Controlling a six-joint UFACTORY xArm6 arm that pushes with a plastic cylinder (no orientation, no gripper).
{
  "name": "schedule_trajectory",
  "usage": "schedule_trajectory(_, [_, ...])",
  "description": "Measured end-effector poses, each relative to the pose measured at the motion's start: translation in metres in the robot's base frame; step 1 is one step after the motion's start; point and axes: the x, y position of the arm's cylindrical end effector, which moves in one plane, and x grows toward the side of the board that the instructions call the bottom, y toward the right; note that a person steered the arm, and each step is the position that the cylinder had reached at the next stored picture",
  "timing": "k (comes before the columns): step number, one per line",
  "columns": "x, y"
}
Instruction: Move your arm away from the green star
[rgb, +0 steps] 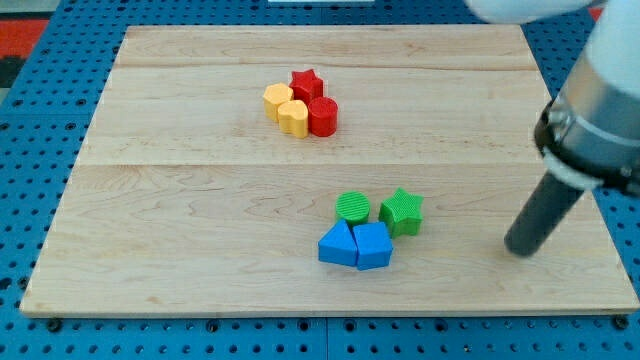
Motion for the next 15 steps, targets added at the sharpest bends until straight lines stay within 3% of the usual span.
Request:
schedule_trajectory(2, [-0.02, -0.09])
schedule_trajectory(6, [-0.02, -0.075])
schedule_trajectory(7, [-0.01, -0.046])
schedule_trajectory(8, [0.027, -0.039])
schedule_trajectory(9, [0.045, -0.039])
schedule_trajectory(11, [0.04, -0.094])
schedule_trajectory(14, [0.038, -0.1])
schedule_trajectory(15, [0.041, -0.078])
